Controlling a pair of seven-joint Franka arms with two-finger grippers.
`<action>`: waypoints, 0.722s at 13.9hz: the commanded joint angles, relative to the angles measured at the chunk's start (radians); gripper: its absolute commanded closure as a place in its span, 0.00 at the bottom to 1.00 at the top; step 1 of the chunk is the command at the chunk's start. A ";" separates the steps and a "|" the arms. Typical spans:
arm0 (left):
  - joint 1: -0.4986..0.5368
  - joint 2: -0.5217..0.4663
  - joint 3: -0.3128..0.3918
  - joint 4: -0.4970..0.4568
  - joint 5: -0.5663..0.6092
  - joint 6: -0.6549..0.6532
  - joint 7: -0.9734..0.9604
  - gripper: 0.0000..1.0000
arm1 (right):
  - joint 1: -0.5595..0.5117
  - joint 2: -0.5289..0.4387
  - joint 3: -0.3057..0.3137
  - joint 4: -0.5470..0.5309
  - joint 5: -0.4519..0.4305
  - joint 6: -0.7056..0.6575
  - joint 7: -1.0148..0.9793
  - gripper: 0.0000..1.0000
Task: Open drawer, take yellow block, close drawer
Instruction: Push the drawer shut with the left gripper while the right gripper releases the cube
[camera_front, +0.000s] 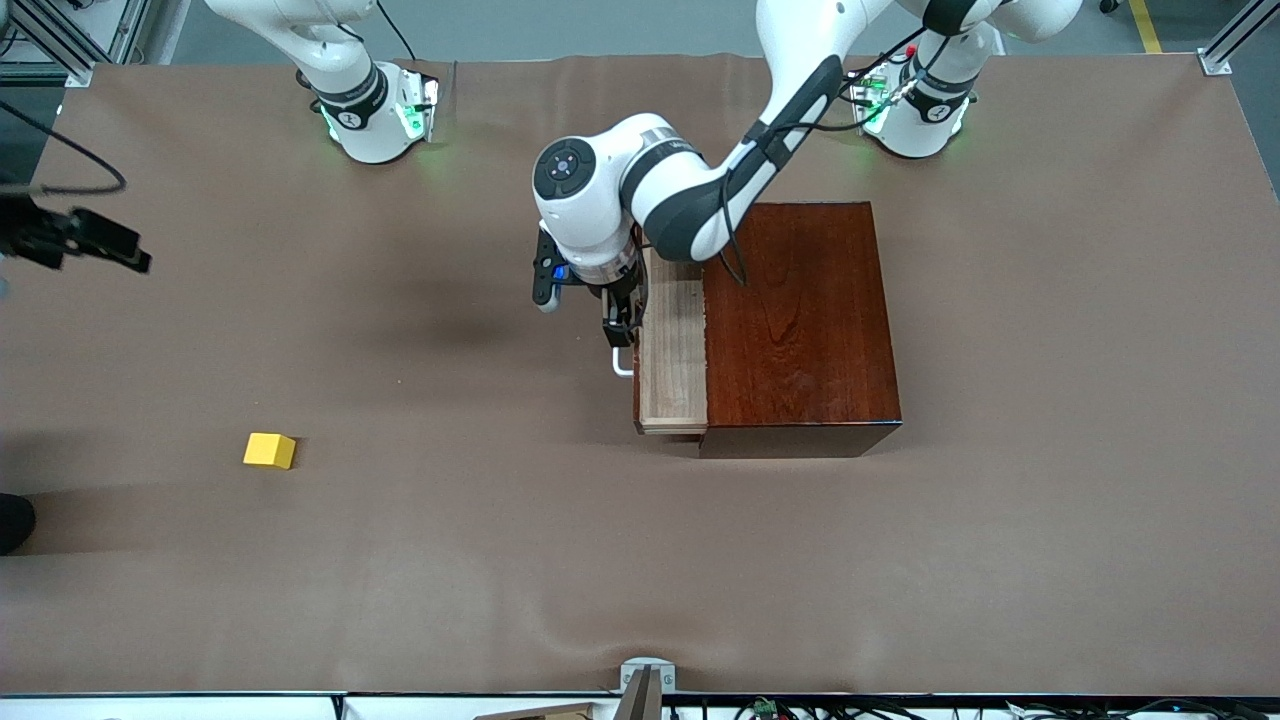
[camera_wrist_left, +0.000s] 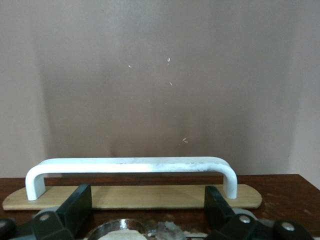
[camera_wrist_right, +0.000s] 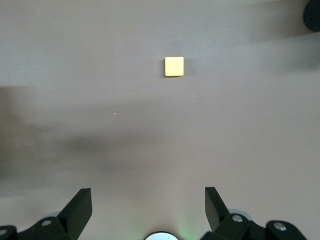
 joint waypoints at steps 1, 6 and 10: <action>0.003 -0.026 -0.005 -0.041 0.056 -0.138 0.026 0.00 | -0.008 -0.034 0.013 -0.045 -0.011 0.006 0.043 0.00; 0.050 -0.054 0.004 -0.035 0.059 -0.156 0.082 0.00 | -0.011 -0.026 0.012 -0.060 -0.006 0.044 0.060 0.00; 0.082 -0.068 0.004 -0.040 0.061 -0.156 0.095 0.00 | -0.009 -0.020 0.012 -0.038 -0.002 0.035 0.069 0.00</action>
